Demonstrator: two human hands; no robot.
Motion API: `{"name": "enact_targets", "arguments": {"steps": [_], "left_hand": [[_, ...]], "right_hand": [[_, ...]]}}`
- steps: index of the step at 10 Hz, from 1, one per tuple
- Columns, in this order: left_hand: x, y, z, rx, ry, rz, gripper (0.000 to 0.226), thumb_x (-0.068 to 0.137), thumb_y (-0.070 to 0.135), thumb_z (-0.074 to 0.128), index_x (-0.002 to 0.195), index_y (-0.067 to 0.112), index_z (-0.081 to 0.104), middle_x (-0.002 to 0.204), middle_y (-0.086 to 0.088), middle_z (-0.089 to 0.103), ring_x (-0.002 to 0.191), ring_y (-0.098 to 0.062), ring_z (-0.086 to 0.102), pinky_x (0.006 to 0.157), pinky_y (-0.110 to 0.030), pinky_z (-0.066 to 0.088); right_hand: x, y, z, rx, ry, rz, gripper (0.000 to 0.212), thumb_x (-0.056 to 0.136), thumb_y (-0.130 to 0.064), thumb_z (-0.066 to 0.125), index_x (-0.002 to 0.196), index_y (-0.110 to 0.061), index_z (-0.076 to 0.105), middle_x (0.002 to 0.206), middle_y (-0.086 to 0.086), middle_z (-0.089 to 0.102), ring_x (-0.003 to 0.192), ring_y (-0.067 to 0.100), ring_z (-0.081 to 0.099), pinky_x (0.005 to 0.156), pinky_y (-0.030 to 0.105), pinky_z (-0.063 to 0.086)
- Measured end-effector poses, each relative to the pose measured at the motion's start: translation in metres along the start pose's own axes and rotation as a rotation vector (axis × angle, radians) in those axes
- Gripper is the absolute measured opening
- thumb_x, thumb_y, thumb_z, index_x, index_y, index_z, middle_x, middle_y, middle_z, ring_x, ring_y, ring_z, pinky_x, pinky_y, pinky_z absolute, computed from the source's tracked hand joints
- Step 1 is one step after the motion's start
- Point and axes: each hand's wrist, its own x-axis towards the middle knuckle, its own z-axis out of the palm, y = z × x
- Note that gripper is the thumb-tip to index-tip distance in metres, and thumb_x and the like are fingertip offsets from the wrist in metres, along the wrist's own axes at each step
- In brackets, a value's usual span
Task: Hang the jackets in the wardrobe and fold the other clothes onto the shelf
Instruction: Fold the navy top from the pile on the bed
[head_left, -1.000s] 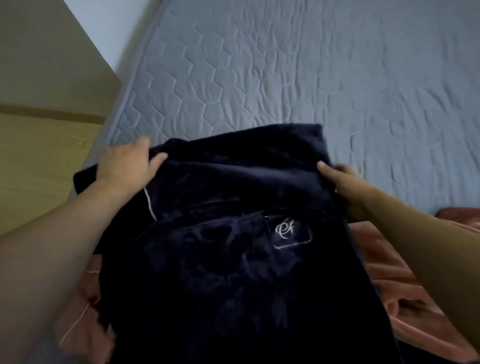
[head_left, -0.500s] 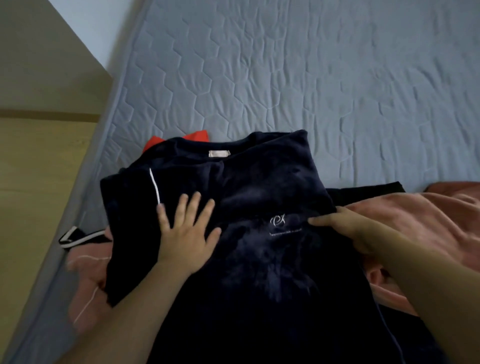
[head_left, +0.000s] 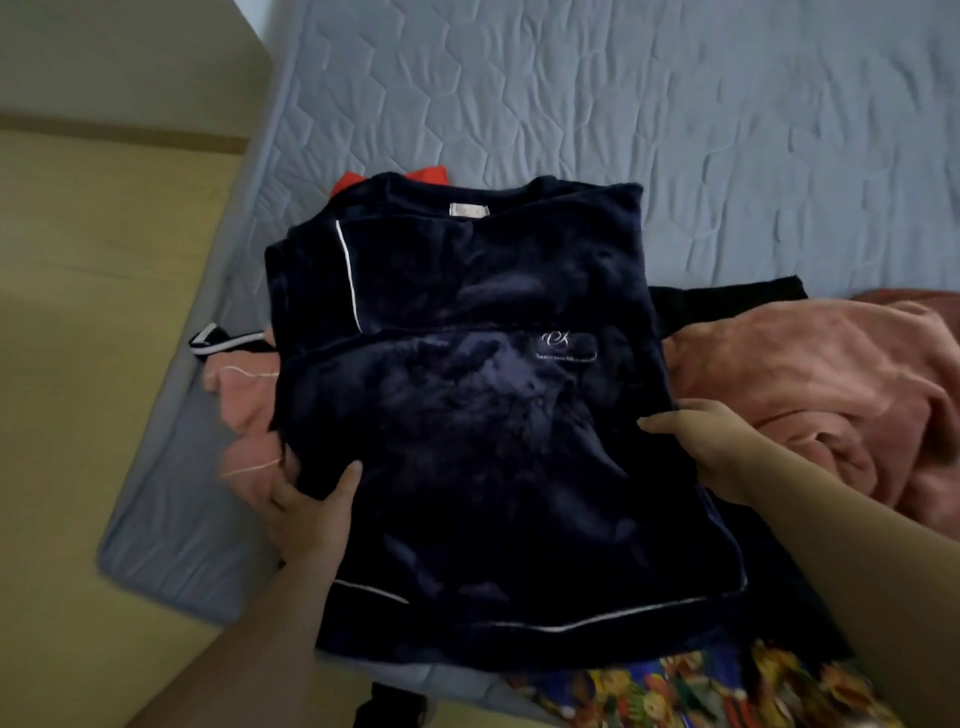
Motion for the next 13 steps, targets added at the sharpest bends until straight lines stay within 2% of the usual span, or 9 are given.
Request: {"name": "enact_targets", "arguments": {"steps": [2, 4, 6, 7, 9, 10, 11, 12, 13], "left_hand": [[-0.021, -0.030, -0.012, 0.239, -0.126, 0.116, 0.080, 0.082, 0.056, 0.066, 0.148, 0.024, 0.033, 0.149, -0.013, 0.035, 0.133, -0.040, 0.035, 0.109, -0.051, 0.033], [-0.036, -0.039, -0.040, -0.093, -0.163, 0.348, 0.065, 0.081, 0.015, 0.077, 0.137, 0.016, 0.045, 0.120, 0.002, 0.055, 0.107, -0.019, 0.053, 0.090, -0.032, 0.043], [-0.049, -0.077, -0.064, -0.007, -0.592, -0.146, 0.054, 0.087, 0.018, 0.072, 0.135, 0.004, 0.051, 0.124, -0.017, 0.060, 0.102, -0.031, 0.059, 0.092, -0.042, 0.047], [-0.050, -0.051, -0.070, 0.068, -0.703, -0.147, 0.032, 0.086, 0.015, 0.066, 0.115, 0.000, 0.067, 0.104, -0.018, 0.070, 0.092, -0.033, 0.066, 0.087, -0.043, 0.053], [-0.045, 0.064, -0.078, -0.424, -0.813, -0.291, 0.027, 0.085, 0.028, 0.060, 0.075, 0.007, 0.075, 0.071, -0.008, 0.072, 0.060, -0.024, 0.069, 0.055, -0.029, 0.054], [-0.038, 0.087, -0.097, -0.768, -0.791, -0.372, 0.028, 0.094, 0.028, 0.049, 0.099, 0.010, 0.070, 0.085, -0.010, 0.074, 0.071, -0.024, 0.070, 0.050, -0.030, 0.057], [-0.023, 0.095, -0.119, -0.996, -0.629, -0.314, 0.035, 0.102, 0.010, 0.035, 0.129, 0.004, 0.056, 0.129, -0.007, 0.061, 0.115, -0.019, 0.058, 0.065, -0.021, 0.056], [0.007, 0.097, -0.135, -0.965, -0.557, -0.185, 0.028, 0.095, 0.015, 0.041, 0.112, 0.008, 0.063, 0.096, -0.005, 0.069, 0.106, -0.024, 0.065, 0.075, -0.031, 0.056], [0.034, 0.102, -0.134, -0.656, -0.544, -0.077, 0.016, 0.085, 0.022, 0.047, 0.089, 0.021, 0.063, 0.088, -0.002, 0.062, 0.089, -0.021, 0.061, 0.080, -0.038, 0.045]], "right_hand": [[-0.025, 0.028, 0.002, -0.465, 0.265, -0.322, 0.026, 0.092, -0.032, 0.058, 0.102, -0.008, 0.065, 0.098, 0.014, 0.069, 0.091, 0.033, 0.064, 0.081, 0.034, 0.049], [-0.054, 0.059, 0.011, -0.384, 0.285, -0.593, 0.033, 0.094, -0.048, 0.048, 0.091, -0.015, 0.052, 0.083, -0.004, 0.057, 0.082, 0.018, 0.053, 0.070, 0.030, 0.035], [-0.064, 0.098, 0.000, -0.938, 0.110, -0.101, 0.070, 0.074, -0.052, 0.073, 0.130, -0.016, 0.050, 0.129, 0.011, 0.050, 0.120, 0.033, 0.046, 0.098, 0.039, 0.041], [-0.070, 0.092, 0.004, -0.830, -0.041, 0.126, 0.056, 0.076, -0.031, 0.075, 0.123, -0.006, 0.059, 0.119, 0.014, 0.060, 0.110, 0.033, 0.057, 0.093, 0.037, 0.048], [-0.090, 0.033, -0.006, 0.047, -0.279, 0.258, 0.026, 0.088, -0.024, 0.058, 0.099, -0.002, 0.068, 0.091, 0.016, 0.073, 0.084, 0.031, 0.070, 0.081, 0.038, 0.055], [-0.093, -0.001, -0.015, 0.508, -0.134, 0.112, 0.030, 0.098, -0.020, 0.040, 0.084, -0.003, 0.060, 0.058, 0.008, 0.068, 0.047, 0.018, 0.066, 0.042, 0.027, 0.054], [-0.093, -0.028, -0.019, 0.775, 0.017, 0.032, 0.019, 0.096, -0.014, 0.039, 0.096, -0.010, 0.058, 0.057, 0.003, 0.069, 0.051, 0.017, 0.067, 0.039, 0.030, 0.053], [-0.059, -0.057, -0.016, 0.811, 0.034, 0.039, 0.040, 0.094, -0.005, 0.037, 0.130, -0.011, 0.052, 0.106, 0.011, 0.068, 0.082, 0.025, 0.062, 0.064, 0.038, 0.059], [-0.036, -0.069, -0.003, 0.122, 0.271, 0.043, 0.049, 0.101, -0.027, 0.037, 0.147, -0.011, 0.032, 0.147, 0.012, 0.040, 0.125, 0.031, 0.047, 0.105, 0.042, 0.037]]}}
